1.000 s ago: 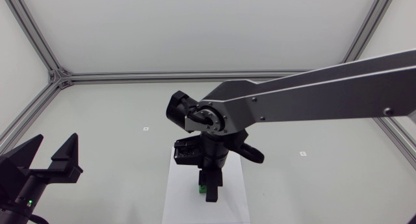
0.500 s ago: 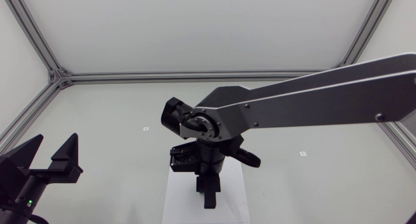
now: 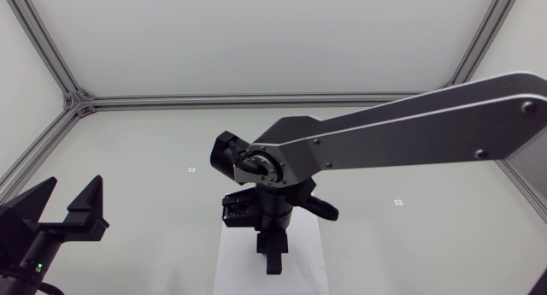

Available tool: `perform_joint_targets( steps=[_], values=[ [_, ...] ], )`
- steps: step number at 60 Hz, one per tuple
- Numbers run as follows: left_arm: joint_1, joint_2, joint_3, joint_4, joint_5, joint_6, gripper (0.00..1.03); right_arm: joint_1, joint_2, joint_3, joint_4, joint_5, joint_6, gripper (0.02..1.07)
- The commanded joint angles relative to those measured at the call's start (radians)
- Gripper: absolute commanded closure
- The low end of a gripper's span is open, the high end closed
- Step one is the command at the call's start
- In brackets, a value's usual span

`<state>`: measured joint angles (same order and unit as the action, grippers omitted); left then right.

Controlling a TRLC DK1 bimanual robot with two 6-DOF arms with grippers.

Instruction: Pick up the orange 2x2 brick with the right arm and stack it on top of the green 2x2 brick in the center

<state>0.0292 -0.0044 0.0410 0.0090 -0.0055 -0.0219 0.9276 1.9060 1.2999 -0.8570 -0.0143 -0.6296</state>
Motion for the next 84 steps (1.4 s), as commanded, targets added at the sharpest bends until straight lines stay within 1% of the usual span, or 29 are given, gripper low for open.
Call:
perform_joint_targets(
  steps=[1, 50, 84],
  values=[
    [0.001, -0.008, -0.041, -0.014, 0.004, 0.013, 0.04, 0.001, 0.025, 0.018, -0.001, -0.003, -0.007, 0.82],
    [0.001, -0.008, -0.041, -0.015, 0.004, 0.013, 0.04, -0.009, 0.048, 0.012, 0.019, -0.003, -0.005, 0.82],
    [0.001, -0.008, -0.041, -0.015, 0.006, 0.013, 0.04, -0.016, 0.091, -0.004, -0.019, 0.010, 0.018, 0.82]
  ],
)
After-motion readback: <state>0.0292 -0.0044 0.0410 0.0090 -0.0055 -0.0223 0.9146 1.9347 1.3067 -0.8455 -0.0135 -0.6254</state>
